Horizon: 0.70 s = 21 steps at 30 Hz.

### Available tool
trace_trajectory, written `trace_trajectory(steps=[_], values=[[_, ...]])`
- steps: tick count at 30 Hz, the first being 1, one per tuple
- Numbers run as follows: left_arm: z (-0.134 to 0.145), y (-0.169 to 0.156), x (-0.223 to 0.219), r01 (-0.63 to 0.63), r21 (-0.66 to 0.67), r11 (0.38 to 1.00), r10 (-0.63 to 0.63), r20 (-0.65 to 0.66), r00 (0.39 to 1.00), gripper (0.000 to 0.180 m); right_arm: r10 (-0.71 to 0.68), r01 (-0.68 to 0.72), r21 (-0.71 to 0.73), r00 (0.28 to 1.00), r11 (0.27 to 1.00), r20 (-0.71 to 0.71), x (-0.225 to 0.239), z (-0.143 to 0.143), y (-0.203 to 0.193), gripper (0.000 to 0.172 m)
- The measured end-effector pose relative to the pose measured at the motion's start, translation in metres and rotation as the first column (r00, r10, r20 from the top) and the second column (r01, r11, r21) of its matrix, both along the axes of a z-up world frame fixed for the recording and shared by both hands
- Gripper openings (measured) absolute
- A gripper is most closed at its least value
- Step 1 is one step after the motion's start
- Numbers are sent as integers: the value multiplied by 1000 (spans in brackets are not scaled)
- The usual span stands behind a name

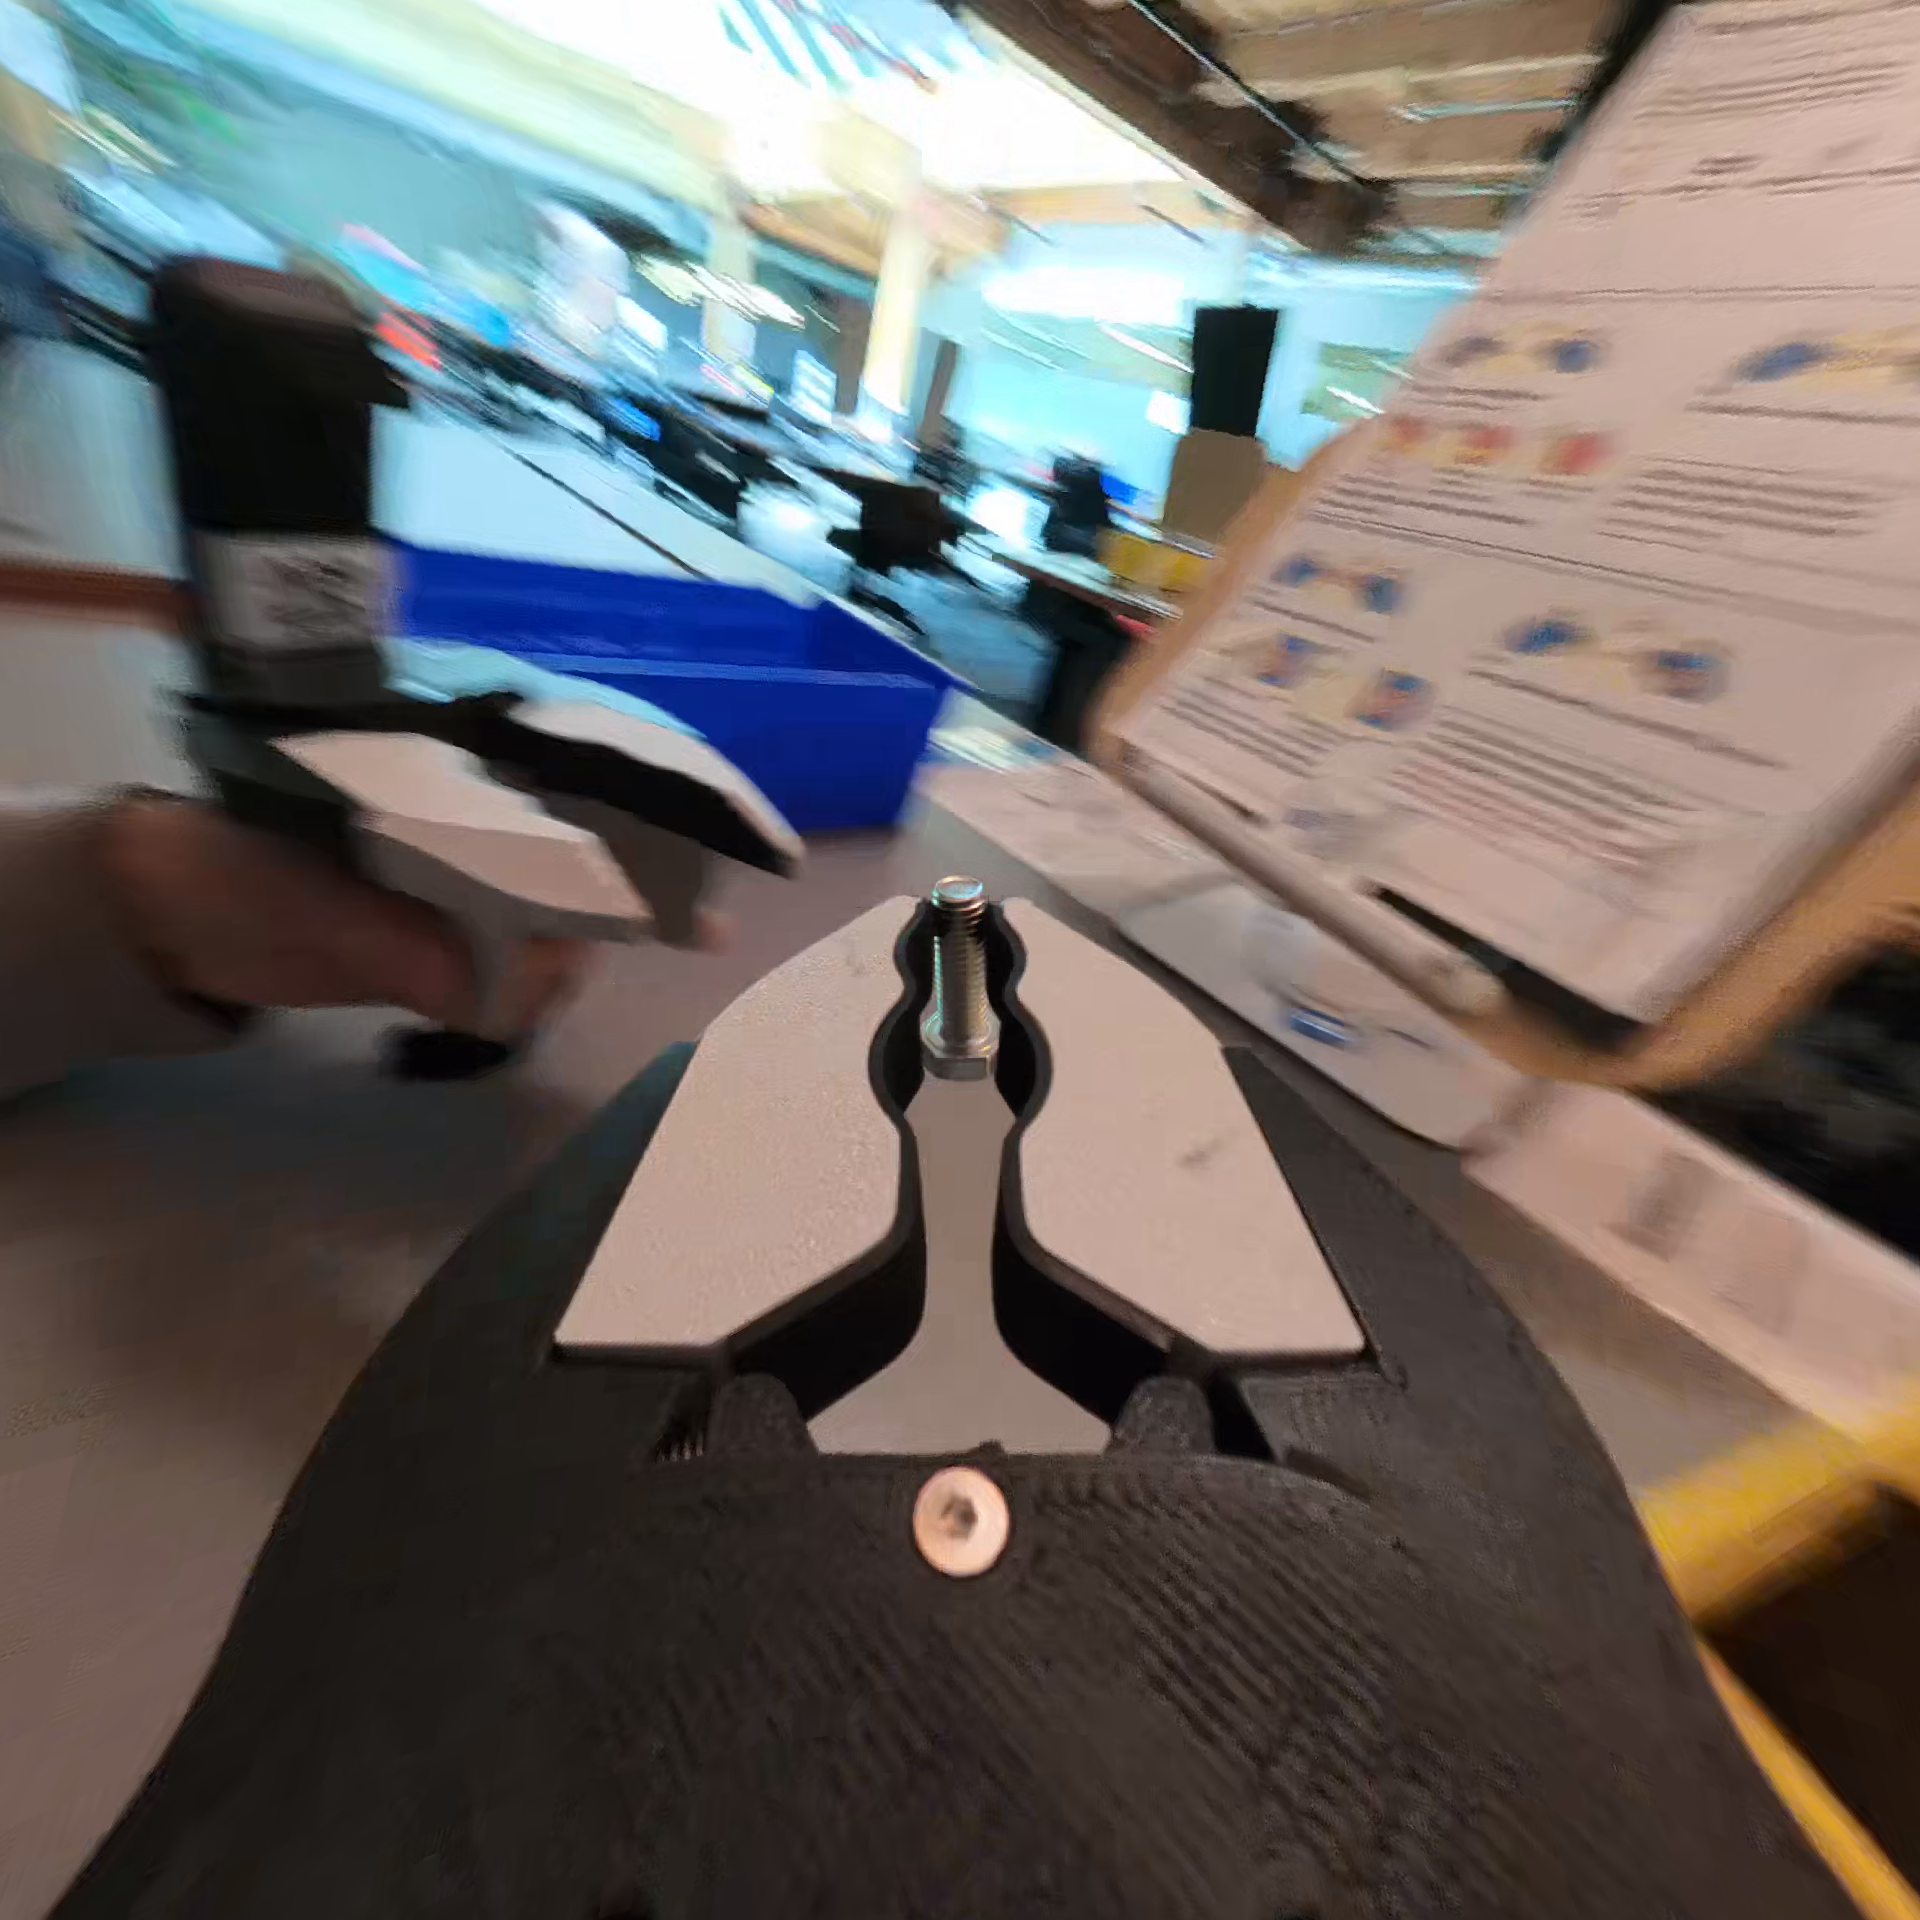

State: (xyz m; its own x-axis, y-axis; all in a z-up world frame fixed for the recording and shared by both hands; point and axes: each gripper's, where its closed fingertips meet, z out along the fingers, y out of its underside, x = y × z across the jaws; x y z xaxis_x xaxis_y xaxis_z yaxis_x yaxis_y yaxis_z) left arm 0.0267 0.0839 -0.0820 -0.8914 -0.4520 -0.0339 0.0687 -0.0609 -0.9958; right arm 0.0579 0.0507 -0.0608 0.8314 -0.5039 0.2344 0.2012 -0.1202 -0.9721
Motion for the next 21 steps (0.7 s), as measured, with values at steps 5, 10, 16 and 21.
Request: trace_trajectory(steps=[5, 10, 16, 21], values=[[-8, 6, 8, -76, 84, 994, 73, 34, 997, 34, -496, 473, -337, 868, 814, 20, 93, 2, -117, 9], [-22, 1, 10, -75, 174, 982, 75, 6, 997, 34, -720, 559, -714, 685, 421, 112, 177, -11, -225, 9], [-37, 4, 19, -123, 241, 963, 140, -54, 989, 37, -786, 429, -860, 616, 278, 53, 214, -56, -271, 25], [-48, 12, 30, -196, 299, 934, 234, -95, 968, 38, -814, 543, -743, 580, 392, -5, 192, -47, -266, 48]])
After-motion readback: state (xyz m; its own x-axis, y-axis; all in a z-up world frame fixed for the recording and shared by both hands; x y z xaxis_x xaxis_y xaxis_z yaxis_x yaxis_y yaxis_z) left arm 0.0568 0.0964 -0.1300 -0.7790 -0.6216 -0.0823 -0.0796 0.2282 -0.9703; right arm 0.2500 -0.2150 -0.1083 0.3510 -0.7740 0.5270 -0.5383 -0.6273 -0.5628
